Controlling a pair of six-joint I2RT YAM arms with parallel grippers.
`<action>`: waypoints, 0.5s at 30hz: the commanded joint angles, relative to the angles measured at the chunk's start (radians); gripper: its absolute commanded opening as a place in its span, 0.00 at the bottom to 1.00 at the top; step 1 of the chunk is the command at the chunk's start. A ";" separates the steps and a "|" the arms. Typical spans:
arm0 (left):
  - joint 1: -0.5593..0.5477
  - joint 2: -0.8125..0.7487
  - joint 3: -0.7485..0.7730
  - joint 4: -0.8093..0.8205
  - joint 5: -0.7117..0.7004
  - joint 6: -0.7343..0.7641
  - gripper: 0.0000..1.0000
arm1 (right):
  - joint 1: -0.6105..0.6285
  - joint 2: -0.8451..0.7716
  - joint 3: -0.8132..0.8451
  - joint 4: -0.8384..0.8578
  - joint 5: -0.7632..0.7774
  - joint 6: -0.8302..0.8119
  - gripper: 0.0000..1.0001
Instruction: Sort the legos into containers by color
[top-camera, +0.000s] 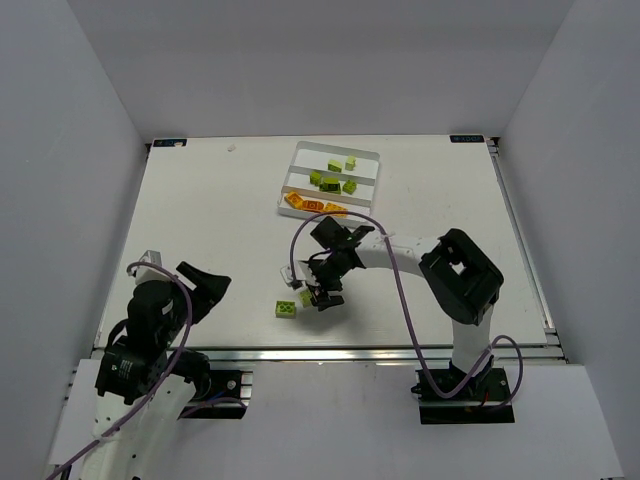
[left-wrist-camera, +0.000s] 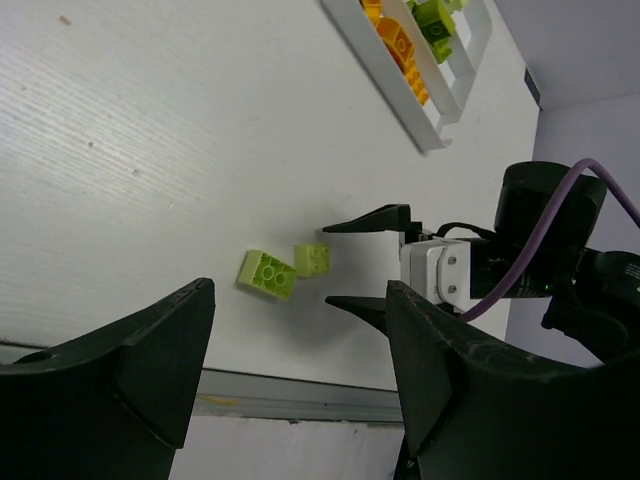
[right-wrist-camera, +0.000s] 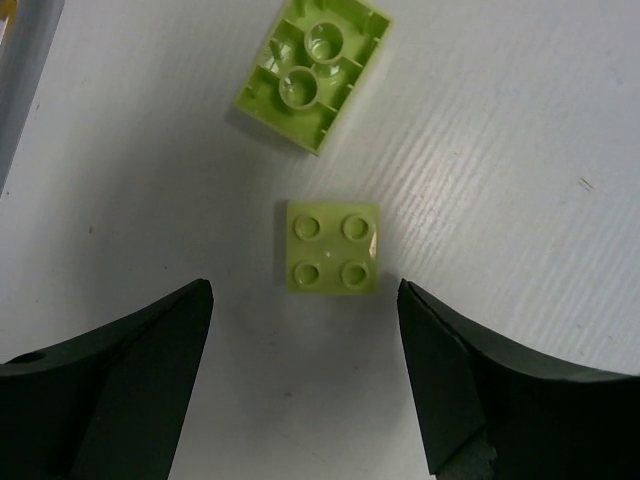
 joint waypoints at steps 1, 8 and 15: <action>0.000 0.001 -0.006 -0.089 -0.027 -0.028 0.79 | 0.030 0.021 0.038 -0.014 0.030 -0.025 0.80; 0.000 -0.002 -0.029 -0.078 0.003 -0.043 0.79 | 0.069 0.037 0.026 0.054 0.082 0.027 0.71; 0.000 0.015 -0.072 -0.035 0.055 -0.072 0.78 | 0.067 0.032 0.035 0.072 0.093 0.047 0.42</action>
